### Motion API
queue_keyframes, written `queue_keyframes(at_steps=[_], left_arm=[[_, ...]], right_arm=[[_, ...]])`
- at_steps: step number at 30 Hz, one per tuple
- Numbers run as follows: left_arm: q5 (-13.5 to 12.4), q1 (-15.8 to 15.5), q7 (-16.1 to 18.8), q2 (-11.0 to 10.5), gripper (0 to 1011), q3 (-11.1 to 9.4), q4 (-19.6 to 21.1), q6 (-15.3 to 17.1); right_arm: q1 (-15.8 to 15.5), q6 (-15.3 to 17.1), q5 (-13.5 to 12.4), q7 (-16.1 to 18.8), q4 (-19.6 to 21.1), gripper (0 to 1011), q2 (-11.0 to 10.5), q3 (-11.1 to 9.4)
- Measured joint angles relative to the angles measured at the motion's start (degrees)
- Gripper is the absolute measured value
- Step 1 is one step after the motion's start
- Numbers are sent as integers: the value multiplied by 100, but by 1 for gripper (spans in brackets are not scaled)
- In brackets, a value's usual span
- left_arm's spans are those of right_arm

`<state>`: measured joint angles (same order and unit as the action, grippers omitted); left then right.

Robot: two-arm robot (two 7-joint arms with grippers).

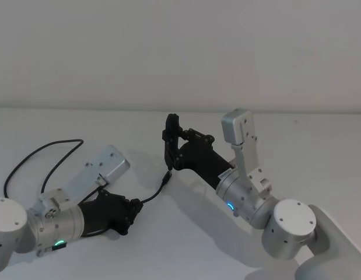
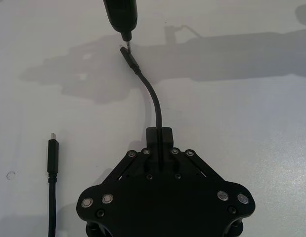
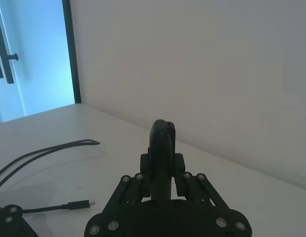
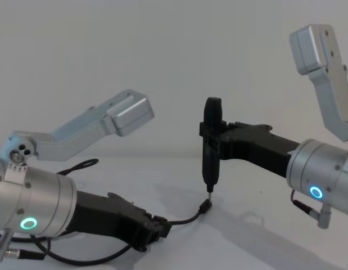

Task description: Pick up the data cable with the one hand.

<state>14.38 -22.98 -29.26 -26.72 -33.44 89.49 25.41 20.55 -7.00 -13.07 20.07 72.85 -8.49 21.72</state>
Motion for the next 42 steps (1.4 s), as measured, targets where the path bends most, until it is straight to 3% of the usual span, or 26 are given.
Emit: queue_keyframes(at_steps=[42], left_arm=[[0, 0, 0, 0, 51, 0, 0, 0]], right_arm=[[156, -276, 183, 51, -317, 274, 53, -12]])
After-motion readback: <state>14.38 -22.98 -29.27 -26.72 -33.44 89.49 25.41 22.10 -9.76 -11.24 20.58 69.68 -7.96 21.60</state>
